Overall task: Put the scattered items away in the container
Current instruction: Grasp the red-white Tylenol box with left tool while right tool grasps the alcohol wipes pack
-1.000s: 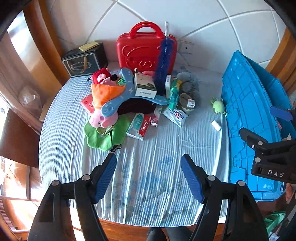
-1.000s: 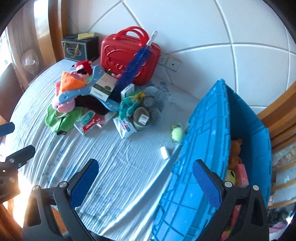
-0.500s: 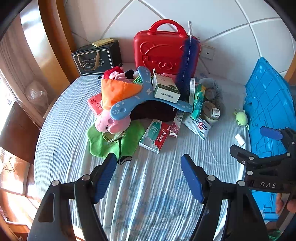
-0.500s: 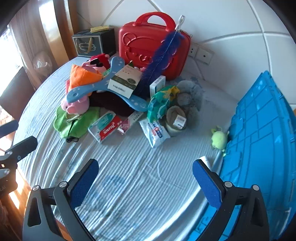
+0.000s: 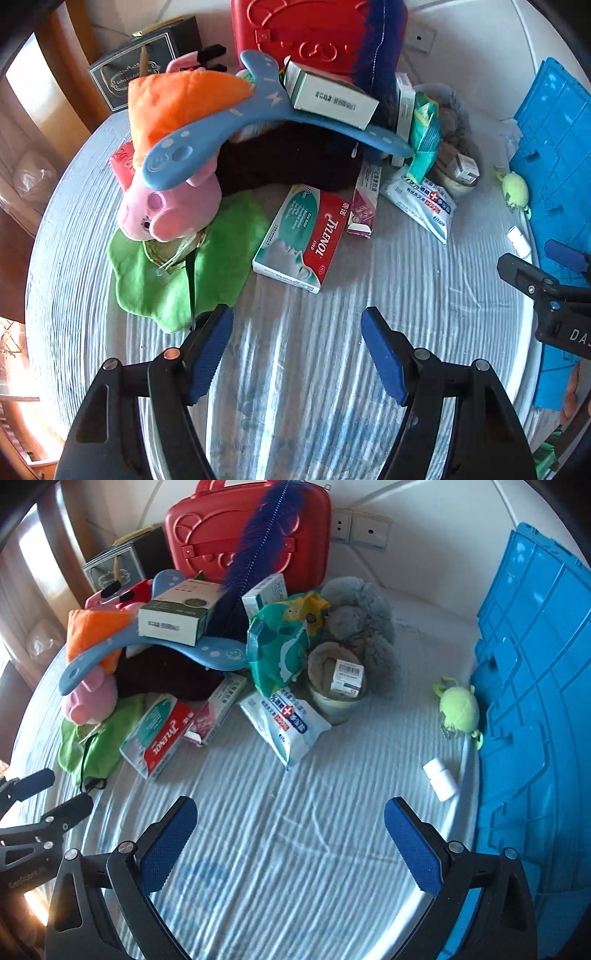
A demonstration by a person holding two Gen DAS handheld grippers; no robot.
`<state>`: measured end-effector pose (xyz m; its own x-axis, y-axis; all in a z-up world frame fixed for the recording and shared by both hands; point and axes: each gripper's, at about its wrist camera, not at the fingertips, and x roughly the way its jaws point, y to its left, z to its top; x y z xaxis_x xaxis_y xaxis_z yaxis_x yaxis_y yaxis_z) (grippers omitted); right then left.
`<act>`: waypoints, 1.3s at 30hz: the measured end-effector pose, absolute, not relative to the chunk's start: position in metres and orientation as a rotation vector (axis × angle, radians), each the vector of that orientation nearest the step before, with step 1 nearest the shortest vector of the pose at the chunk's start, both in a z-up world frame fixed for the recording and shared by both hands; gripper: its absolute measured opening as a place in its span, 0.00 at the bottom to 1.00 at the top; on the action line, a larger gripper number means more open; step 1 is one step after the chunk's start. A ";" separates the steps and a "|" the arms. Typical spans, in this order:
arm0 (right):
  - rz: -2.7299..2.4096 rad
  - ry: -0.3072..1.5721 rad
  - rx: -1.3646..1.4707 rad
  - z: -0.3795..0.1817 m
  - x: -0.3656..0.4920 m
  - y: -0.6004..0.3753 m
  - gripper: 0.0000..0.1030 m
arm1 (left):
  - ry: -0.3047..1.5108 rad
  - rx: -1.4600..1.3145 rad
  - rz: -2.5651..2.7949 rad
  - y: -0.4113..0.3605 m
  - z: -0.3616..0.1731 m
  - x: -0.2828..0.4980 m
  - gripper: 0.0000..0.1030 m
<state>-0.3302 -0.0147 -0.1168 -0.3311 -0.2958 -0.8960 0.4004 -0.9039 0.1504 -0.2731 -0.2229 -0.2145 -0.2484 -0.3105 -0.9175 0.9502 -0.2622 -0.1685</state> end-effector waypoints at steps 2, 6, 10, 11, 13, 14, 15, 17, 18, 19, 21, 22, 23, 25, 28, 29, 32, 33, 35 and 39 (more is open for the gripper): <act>-2.247 0.110 1.528 -0.131 -0.339 -0.021 1.00 | 0.984 1.021 -1.691 -0.236 -0.229 -0.277 0.69; -2.225 0.094 1.580 -0.154 -0.357 -0.038 1.00 | 0.996 1.053 -1.710 -0.260 -0.253 -0.286 0.69; -2.203 0.089 1.609 -0.173 -0.377 -0.057 1.00 | 0.976 1.061 -1.740 -0.279 -0.271 -0.295 0.69; -2.203 0.091 1.612 -0.177 -0.382 -0.061 1.00 | 0.975 1.058 -1.747 -0.283 -0.275 -0.297 0.69; -2.196 0.094 1.619 -0.187 -0.392 -0.068 1.00 | 0.971 1.059 -1.765 -0.291 -0.283 -0.301 0.69; -2.191 0.095 1.620 -0.193 -0.396 -0.071 1.00 | 0.973 1.056 -1.773 -0.294 -0.287 -0.303 0.69; -2.187 0.097 1.622 -0.198 -0.400 -0.074 1.00 | 0.979 1.056 -1.782 -0.298 -0.291 -0.305 0.69; -2.181 0.104 1.630 -0.209 -0.407 -0.078 1.00 | 1.008 1.019 -1.813 -0.302 -0.296 -0.306 0.71; -2.179 0.106 1.632 -0.213 -0.409 -0.080 1.00 | 1.013 1.007 -1.822 -0.304 -0.297 -0.307 0.72; -2.181 0.106 1.627 -0.218 -0.410 -0.080 1.00 | 1.011 1.000 -1.832 -0.305 -0.297 -0.309 0.73; -2.189 0.111 1.608 -0.224 -0.412 -0.082 1.00 | 0.992 1.019 -1.838 -0.306 -0.301 -0.315 0.75; -2.195 0.116 1.597 -0.227 -0.413 -0.082 1.00 | 0.966 1.029 -1.841 -0.304 -0.303 -0.319 0.75; -2.205 0.122 1.587 -0.229 -0.414 -0.083 1.00 | 0.933 1.044 -1.849 -0.301 -0.304 -0.324 0.75; -2.232 0.141 1.558 -0.231 -0.415 -0.083 1.00 | 0.872 1.083 -1.860 -0.295 -0.309 -0.335 0.80; -2.262 0.154 1.526 -0.232 -0.415 -0.082 1.00 | 0.886 1.026 -1.856 -0.293 -0.306 -0.333 0.86; -2.272 0.144 1.514 -0.232 -0.414 -0.081 1.00 | 0.877 1.024 -1.854 -0.292 -0.304 -0.334 0.87; -2.300 0.126 1.475 -0.233 -0.411 -0.077 1.00 | 0.871 1.010 -1.862 -0.289 -0.301 -0.337 0.95; -2.306 0.122 1.466 -0.233 -0.410 -0.076 1.00 | 0.872 1.012 -1.865 -0.289 -0.300 -0.338 0.98; -2.309 0.126 1.452 -0.233 -0.407 -0.075 1.00 | 0.875 1.016 -1.864 -0.289 -0.296 -0.338 0.99; -2.272 0.140 1.459 -0.228 -0.406 -0.073 1.00 | 0.890 1.039 -1.858 -0.290 -0.288 -0.339 0.99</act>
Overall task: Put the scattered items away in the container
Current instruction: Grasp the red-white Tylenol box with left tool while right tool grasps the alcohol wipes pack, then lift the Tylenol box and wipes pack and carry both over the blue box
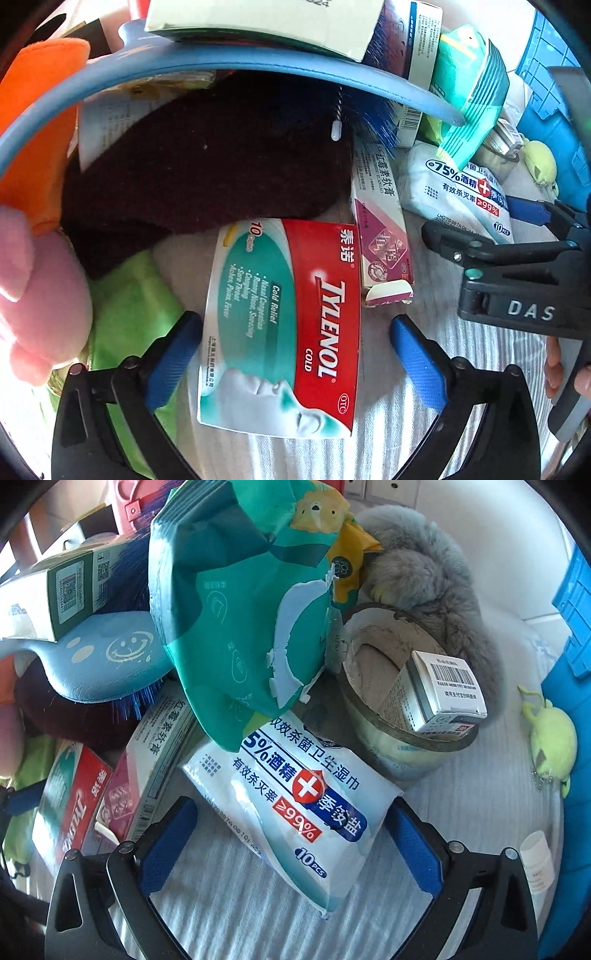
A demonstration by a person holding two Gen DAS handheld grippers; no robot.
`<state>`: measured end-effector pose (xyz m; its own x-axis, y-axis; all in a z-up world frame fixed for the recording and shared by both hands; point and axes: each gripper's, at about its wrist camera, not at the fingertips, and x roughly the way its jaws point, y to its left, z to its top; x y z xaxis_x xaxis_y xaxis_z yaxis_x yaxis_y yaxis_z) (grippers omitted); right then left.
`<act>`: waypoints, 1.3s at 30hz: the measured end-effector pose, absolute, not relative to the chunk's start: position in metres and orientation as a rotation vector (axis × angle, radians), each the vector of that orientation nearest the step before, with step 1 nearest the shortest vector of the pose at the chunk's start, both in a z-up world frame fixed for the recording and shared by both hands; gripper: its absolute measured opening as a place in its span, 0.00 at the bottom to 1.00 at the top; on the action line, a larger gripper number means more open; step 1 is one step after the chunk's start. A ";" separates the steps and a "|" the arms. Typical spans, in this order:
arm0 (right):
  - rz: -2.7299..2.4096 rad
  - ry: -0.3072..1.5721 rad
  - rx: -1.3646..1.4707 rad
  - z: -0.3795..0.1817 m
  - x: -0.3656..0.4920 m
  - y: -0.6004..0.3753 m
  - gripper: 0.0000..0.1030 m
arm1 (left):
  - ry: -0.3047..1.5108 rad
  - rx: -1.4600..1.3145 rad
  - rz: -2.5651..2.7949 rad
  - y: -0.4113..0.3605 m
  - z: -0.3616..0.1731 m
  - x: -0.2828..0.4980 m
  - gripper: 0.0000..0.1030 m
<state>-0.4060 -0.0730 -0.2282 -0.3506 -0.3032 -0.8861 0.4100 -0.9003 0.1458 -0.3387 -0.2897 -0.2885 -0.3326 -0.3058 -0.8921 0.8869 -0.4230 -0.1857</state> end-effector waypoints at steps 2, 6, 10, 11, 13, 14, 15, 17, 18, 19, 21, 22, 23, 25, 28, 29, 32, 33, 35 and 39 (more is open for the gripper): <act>-2.309 0.140 1.392 -0.220 -0.401 -0.071 1.00 | 0.897 1.048 -1.853 -0.290 -0.285 -0.339 0.99; -2.331 0.182 1.339 -0.216 -0.402 -0.074 1.00 | 0.888 1.036 -1.854 -0.287 -0.277 -0.338 1.00; -2.283 0.156 1.416 -0.229 -0.405 -0.068 0.87 | 0.890 1.018 -1.845 -0.281 -0.268 -0.335 0.91; -2.276 0.159 1.426 -0.227 -0.402 -0.067 0.80 | 0.891 1.005 -1.839 -0.278 -0.265 -0.333 0.86; -2.256 0.134 1.446 -0.224 -0.392 -0.063 0.73 | 0.894 0.985 -1.834 -0.273 -0.258 -0.329 0.69; -2.241 0.118 1.451 -0.223 -0.385 -0.060 0.71 | 0.908 0.983 -1.829 -0.272 -0.256 -0.327 0.69; -2.223 0.111 1.458 -0.222 -0.376 -0.059 0.70 | 0.911 0.979 -1.817 -0.270 -0.255 -0.325 0.69; -2.155 0.096 1.476 -0.220 -0.358 -0.057 0.70 | 0.912 0.968 -1.789 -0.265 -0.253 -0.319 0.69; -2.111 0.082 1.485 -0.219 -0.349 -0.056 0.71 | 0.926 0.959 -1.778 -0.264 -0.252 -0.315 0.69; -2.071 0.074 1.493 -0.218 -0.340 -0.055 0.74 | 0.935 0.953 -1.772 -0.263 -0.251 -0.312 0.69; -2.054 0.090 1.480 -0.214 -0.328 -0.052 0.76 | 0.948 0.952 -1.769 -0.258 -0.248 -0.309 0.69; -2.083 0.127 1.456 -0.210 -0.323 -0.051 0.78 | 0.948 0.956 -1.769 -0.256 -0.246 -0.309 0.69; -2.116 0.163 1.424 -0.204 -0.321 -0.050 0.82 | 0.942 0.958 -1.770 -0.252 -0.243 -0.310 0.69; -2.146 0.192 1.369 -0.194 -0.320 -0.048 0.91 | 0.929 0.959 -1.777 -0.245 -0.237 -0.311 0.69; -2.113 0.252 1.329 -0.189 -0.320 -0.055 0.95 | 0.918 0.952 -1.774 -0.234 -0.229 -0.311 0.69; -2.097 0.275 1.329 -0.192 -0.320 -0.058 0.95 | 0.912 0.953 -1.760 -0.231 -0.228 -0.310 0.69; -2.033 0.329 1.347 -0.206 -0.318 -0.066 0.95 | 0.918 0.947 -1.746 -0.223 -0.224 -0.303 0.69; -2.009 0.350 1.355 -0.212 -0.315 -0.069 0.95 | 0.913 0.946 -1.739 -0.220 -0.223 -0.301 0.69; -2.018 0.422 1.336 -0.219 -0.307 -0.073 0.88 | 0.906 0.941 -1.730 -0.214 -0.219 -0.297 0.69; -2.071 0.455 1.330 -0.218 -0.295 -0.071 0.67 | 0.907 0.918 -1.729 -0.198 -0.206 -0.295 0.69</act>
<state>-0.2950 -0.0712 -0.2182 -0.2938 -0.3194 -0.9009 0.6677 -0.7430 0.0457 -0.2945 -0.1979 -0.2065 -0.2725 -0.3893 -0.8799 0.9453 -0.2790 -0.1693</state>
